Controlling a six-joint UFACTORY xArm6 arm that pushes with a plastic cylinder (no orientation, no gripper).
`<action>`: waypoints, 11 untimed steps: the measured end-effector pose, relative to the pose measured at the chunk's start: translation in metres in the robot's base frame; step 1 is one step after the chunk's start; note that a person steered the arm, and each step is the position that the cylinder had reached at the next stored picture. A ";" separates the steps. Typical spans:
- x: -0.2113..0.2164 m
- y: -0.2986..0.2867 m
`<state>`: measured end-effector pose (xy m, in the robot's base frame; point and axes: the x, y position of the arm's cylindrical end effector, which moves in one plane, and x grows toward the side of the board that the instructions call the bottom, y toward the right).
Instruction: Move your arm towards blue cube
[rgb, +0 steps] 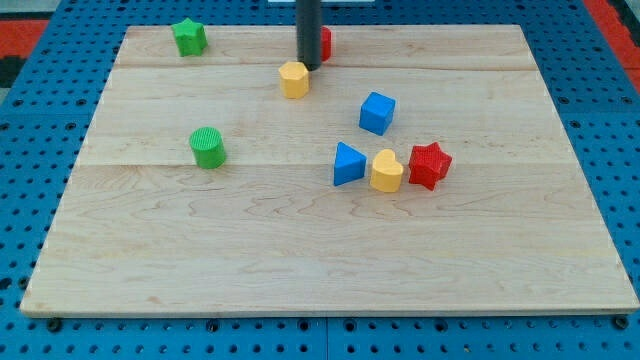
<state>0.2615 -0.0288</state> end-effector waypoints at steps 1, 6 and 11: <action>-0.024 -0.002; -0.035 0.046; 0.046 0.069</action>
